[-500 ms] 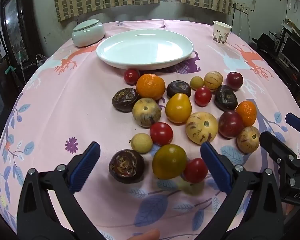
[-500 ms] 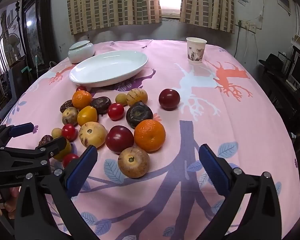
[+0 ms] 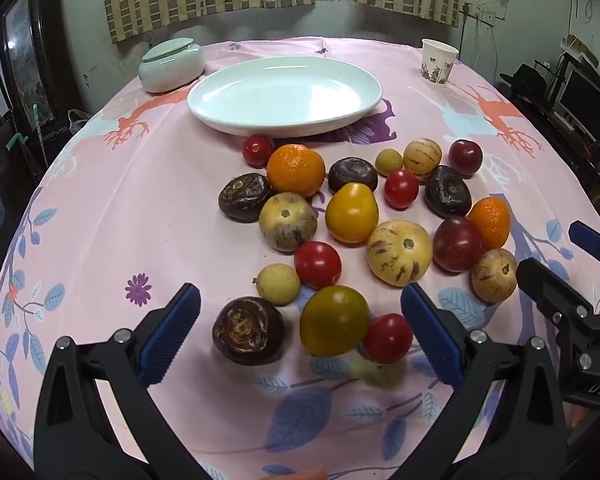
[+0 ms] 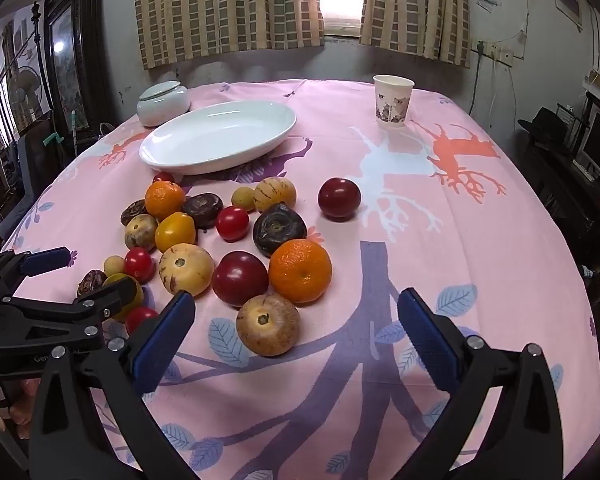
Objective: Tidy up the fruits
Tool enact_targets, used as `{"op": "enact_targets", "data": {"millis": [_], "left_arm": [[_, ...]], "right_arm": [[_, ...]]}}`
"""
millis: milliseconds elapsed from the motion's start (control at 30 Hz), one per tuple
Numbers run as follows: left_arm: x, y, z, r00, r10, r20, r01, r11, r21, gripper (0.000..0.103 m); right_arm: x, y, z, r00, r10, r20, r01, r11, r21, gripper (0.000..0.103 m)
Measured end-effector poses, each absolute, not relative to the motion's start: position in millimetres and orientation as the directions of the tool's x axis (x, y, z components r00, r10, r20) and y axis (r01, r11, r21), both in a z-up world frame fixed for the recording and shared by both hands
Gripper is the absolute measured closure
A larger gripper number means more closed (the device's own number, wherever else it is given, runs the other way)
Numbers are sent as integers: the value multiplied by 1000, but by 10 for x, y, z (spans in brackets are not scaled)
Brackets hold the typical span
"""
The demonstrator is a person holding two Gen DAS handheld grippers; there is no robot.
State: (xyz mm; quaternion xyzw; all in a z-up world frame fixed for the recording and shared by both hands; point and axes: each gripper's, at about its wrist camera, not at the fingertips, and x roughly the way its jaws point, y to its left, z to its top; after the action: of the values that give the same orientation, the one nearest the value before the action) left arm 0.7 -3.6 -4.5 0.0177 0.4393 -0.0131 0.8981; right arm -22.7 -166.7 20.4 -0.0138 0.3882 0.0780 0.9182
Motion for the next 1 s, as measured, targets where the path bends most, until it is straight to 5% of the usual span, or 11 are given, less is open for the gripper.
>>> {"op": "enact_targets", "data": {"millis": [1000], "left_arm": [[25, 12, -47, 603, -8, -797, 28, 1000, 11, 2]], "right_arm": [[-251, -1670, 228, 691, 136, -710, -154, 987, 39, 1]]}}
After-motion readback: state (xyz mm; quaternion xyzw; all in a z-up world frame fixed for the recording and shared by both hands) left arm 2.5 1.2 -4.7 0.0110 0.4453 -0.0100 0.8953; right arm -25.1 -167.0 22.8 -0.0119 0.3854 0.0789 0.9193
